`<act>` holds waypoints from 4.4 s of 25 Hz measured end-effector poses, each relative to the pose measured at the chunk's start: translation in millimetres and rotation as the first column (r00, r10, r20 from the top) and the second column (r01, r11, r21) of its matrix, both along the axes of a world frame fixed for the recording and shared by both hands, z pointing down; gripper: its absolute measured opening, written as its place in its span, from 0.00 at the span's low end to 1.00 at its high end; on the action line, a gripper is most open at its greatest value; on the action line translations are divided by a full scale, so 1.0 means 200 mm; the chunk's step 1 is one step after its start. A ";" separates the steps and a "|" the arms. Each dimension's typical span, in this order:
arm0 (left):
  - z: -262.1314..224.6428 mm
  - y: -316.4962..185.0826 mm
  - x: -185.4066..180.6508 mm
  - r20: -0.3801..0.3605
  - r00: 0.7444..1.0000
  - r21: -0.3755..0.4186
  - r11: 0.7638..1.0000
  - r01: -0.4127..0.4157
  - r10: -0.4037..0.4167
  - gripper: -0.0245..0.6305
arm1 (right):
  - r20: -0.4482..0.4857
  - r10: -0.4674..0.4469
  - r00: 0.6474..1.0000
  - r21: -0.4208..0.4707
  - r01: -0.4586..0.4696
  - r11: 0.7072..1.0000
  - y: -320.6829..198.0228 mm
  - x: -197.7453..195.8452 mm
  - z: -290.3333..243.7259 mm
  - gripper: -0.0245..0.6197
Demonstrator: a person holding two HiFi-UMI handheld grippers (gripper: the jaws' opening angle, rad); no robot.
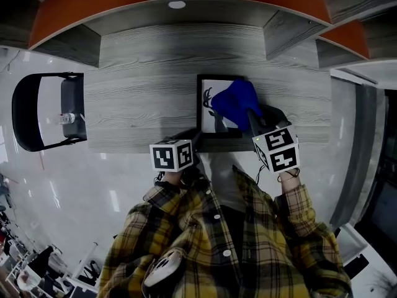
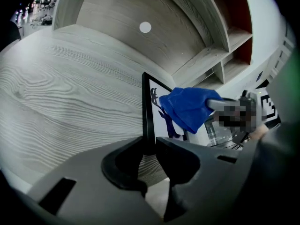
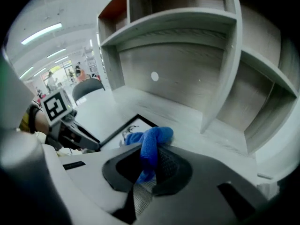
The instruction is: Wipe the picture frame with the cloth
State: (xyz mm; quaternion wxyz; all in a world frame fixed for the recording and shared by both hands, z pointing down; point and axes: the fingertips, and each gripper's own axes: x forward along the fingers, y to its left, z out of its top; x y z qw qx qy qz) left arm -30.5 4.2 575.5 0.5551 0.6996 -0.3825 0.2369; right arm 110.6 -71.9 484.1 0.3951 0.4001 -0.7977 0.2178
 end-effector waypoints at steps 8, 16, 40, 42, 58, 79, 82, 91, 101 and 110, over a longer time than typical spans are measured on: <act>-0.03 0.01 0.00 0.044 0.998 0.033 0.999 -0.035 0.034 0.12 | 0.259 -0.190 0.947 0.122 0.163 0.979 0.01 -0.58 -0.46 0.10; -0.03 0.02 0.01 0.034 0.998 0.040 0.998 -0.044 0.043 0.12 | 0.311 -0.105 0.945 -0.119 0.148 0.982 0.13 -0.69 -0.08 0.10; -0.02 0.02 0.00 -0.008 0.999 0.017 0.999 -0.041 0.041 0.13 | 0.097 0.122 0.988 -0.319 -0.085 0.944 0.35 -0.17 0.37 0.10; -0.02 0.02 0.00 -0.008 0.999 0.018 0.999 -0.042 0.042 0.13 | 0.085 0.137 0.987 -0.315 -0.104 0.943 0.35 -0.12 0.37 0.10; -0.02 0.01 0.01 -0.010 0.999 0.020 0.998 -0.053 0.054 0.13 | 0.010 0.219 0.976 -0.284 -0.208 0.936 0.35 0.13 0.38 0.10; -0.43 -0.28 0.00 -0.109 0.992 0.191 0.981 -0.039 0.061 0.04 | 0.283 0.191 0.940 -0.007 -0.197 0.980 0.01 -0.01 -0.32 0.10; -0.62 -0.38 0.00 -0.132 0.989 0.271 0.962 -0.030 0.068 0.04 | 0.318 0.160 0.935 0.063 -0.189 0.980 -0.06 -0.03 -0.48 0.10; -1.31 -0.59 0.00 -0.215 0.971 0.554 0.831 0.037 0.100 0.04 | 0.407 0.035 0.913 0.294 -0.168 0.941 -0.14 -0.10 -0.98 0.10; -1.90 -0.58 0.00 -0.175 0.975 0.778 0.626 0.052 0.138 0.04 | 0.449 -0.070 0.891 0.460 -0.164 0.873 -0.12 -0.12 -1.34 0.10; -2.01 -0.59 -0.04 -0.142 0.982 0.808 0.587 0.041 0.128 0.04 | 0.450 -0.123 0.884 0.506 -0.139 0.851 -0.10 -0.16 -1.42 0.10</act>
